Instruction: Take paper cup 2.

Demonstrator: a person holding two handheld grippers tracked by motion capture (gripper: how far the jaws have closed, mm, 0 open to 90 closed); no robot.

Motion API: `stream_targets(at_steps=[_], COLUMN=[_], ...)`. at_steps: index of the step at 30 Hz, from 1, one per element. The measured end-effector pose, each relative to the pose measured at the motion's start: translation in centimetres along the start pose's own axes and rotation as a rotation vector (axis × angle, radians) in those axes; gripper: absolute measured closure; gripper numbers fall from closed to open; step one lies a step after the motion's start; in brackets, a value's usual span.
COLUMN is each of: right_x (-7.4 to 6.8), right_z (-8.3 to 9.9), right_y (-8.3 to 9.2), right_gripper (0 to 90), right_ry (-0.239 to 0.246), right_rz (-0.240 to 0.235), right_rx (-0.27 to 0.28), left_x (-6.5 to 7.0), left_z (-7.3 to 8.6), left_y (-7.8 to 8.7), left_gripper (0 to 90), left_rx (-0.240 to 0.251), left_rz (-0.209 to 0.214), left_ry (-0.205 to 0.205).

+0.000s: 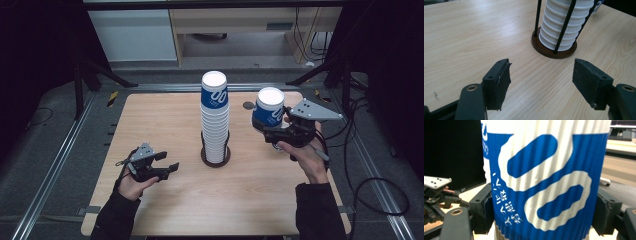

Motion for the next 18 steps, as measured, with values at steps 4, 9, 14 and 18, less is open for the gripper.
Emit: stream_targets(at_steps=[4, 9, 14, 18], right_x=[-0.2, -0.7, -1.2, -1.9], right_z=[1.3, 3.0, 4.8, 5.9], right_y=[-0.1, 0.0, 0.1, 0.0], right_gripper=[21.3, 21.3, 21.2, 21.2], right_ry=[-0.006, -0.009, -0.014, -0.001], right_rz=[-0.008, -0.029, -0.055, -0.092], right_rx=[-0.024, -0.04, -0.064, -0.087], left_x=[-0.1, 0.1, 0.4, 0.8], left_z=[0.1, -0.1, -0.2, -0.2], left_y=[-0.1, 0.1, 0.1, 0.1], left_gripper=[29.9, 29.8, 29.7, 29.5], left_rx=[-0.003, 0.001, -0.005, -0.007], left_rz=[0.002, 0.007, 0.014, 0.026], left_ry=[0.006, 0.002, 0.0, -0.006])
Point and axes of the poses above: each handheld gripper's, and its own axes: y roughly backward along the jaws, z roughly out of its underside, x roughly to its right, the point moved 8 cm from there along -y, roughly forward along the jaws, and after that the axes turned 9 degrees about y, right-handed, at the moved point
